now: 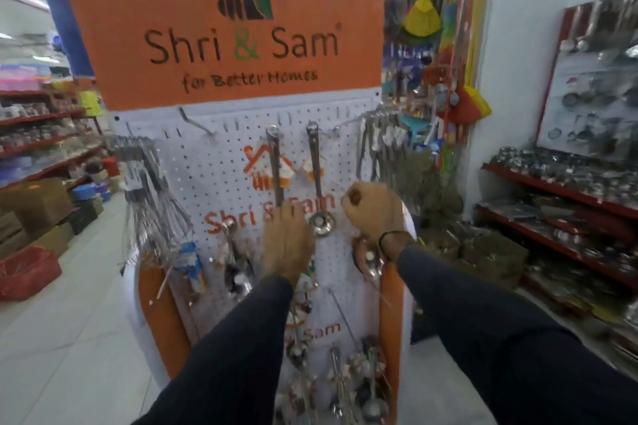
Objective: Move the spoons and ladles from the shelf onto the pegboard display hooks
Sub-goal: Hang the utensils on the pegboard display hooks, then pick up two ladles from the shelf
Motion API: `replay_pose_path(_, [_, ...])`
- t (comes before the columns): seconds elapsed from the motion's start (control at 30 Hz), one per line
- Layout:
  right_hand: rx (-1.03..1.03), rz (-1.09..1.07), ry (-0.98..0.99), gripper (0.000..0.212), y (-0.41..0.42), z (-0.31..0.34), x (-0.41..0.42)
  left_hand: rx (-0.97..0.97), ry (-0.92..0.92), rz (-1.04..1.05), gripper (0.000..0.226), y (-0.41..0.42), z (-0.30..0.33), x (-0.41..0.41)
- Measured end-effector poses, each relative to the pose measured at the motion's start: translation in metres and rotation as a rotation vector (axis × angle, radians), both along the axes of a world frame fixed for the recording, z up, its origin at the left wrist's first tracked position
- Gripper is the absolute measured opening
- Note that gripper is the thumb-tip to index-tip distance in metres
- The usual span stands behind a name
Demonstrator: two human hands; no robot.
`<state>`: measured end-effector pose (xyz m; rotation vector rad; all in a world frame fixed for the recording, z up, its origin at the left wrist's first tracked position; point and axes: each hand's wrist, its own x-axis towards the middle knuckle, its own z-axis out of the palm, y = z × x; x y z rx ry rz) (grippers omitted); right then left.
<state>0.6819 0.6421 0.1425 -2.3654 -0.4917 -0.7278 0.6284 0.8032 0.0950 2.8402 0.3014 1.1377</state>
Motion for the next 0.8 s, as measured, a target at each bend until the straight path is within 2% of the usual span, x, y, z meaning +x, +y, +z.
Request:
replay_pose_path(0.07, [-0.047, -0.069, -0.131, 0.028, -0.047, -0.012, -0.014, 0.205, -0.002, -0.283, 0.038, -0.033, -0.012, -0.003])
replay_pose_path(0.1, [-0.111, -0.104, -0.186, 0.032, -0.061, -0.016, -0.016, 0.239, 0.021, -0.386, 0.052, -0.042, -0.014, -0.003])
replay_pose_path(0.13, [-0.207, -0.203, -0.166, 0.041, -0.102, -0.025, -0.026, 0.26, 0.07, -0.502, 0.07, -0.075, -0.02, -0.003])
replay_pose_path(0.2, [-0.33, -0.327, -0.003, 0.08, -0.154, -0.033, -0.04, 0.332, 0.19, -0.582, 0.099, -0.114, -0.029, 0.003])
replay_pose_path(0.27, [-0.369, -0.525, 0.126, 0.1, -0.249, -0.046, -0.07, 0.415, 0.299, -0.707, 0.11, -0.199, -0.038, 0.003])
replay_pose_path(0.4, [-0.368, -0.837, 0.29, 0.102, -0.383, -0.059, -0.141, 0.482, 0.367, -0.89, 0.118, -0.334, -0.047, -0.012])
replay_pose_path(0.53, [-0.295, -1.272, 0.424, 0.105, -0.512, -0.077, -0.281, 0.594, 0.379, -1.245, 0.12, -0.499, -0.054, -0.071])
replay_pose_path(0.67, [-0.188, -1.552, 0.491, 0.102, -0.565, -0.091, -0.419, 0.614, 0.339, -1.537, 0.122, -0.603, -0.056, -0.159])
replay_pose_path(0.8, [-0.127, -1.879, 0.555, 0.098, -0.562, -0.112, -0.576, 0.693, 0.313, -1.86, 0.13, -0.679, -0.064, -0.281])
